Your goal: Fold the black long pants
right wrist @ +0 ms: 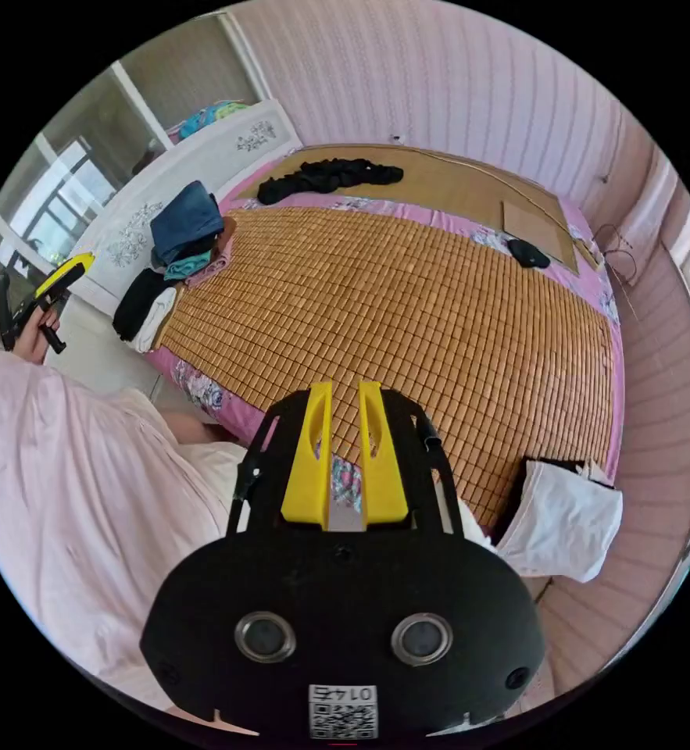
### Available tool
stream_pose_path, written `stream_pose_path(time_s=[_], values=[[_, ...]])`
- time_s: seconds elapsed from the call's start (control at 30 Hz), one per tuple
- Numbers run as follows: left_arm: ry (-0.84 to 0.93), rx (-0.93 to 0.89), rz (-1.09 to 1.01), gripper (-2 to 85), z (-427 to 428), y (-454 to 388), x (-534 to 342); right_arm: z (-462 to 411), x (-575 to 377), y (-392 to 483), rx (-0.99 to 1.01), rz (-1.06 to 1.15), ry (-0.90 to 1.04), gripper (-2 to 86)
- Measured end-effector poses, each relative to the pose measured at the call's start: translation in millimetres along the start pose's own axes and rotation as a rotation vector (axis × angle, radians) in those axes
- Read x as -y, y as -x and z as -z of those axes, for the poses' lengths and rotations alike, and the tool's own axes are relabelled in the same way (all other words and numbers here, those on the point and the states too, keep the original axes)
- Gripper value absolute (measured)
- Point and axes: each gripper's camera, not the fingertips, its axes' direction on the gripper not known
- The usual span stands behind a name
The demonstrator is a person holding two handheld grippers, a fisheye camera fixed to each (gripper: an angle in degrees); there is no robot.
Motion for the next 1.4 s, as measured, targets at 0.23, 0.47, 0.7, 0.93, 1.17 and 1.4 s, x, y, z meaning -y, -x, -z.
stream_pose_path(time_s=[0.23, 0.47, 0.7, 0.93, 1.17, 1.4], values=[[0.073, 0.235, 0.346, 6.7, 25.5, 159.5, -120.0, -60.1, 117.6, 232.9, 0.067, 0.446, -0.094, 7.7], [0.193, 0.152, 0.511, 8.9, -24.0, 319.5, -195.3, -167.4, 193.5, 467.2, 0.098, 0.663, 0.048, 10.9], [0.292, 0.054, 0.596, 11.3, -74.1, 406.5, -250.6, -248.3, 286.4, 645.4, 0.181, 0.901, 0.264, 8.7], [0.268, -0.011, 0.714, 11.7, -112.4, 447.4, -251.6, -302.2, 350.6, 742.7, 0.201, 0.988, 0.379, 5.6], [0.249, 0.037, 0.629, 6.4, -129.2, 464.1, -230.4, -342.3, 373.5, 807.4, 0.114, 1.102, 0.37, 12.1], [0.261, -0.013, 0.677, 11.3, -158.6, 487.1, -222.4, -412.8, 411.1, 875.1, 0.12, 1.161, 0.482, 14.4]])
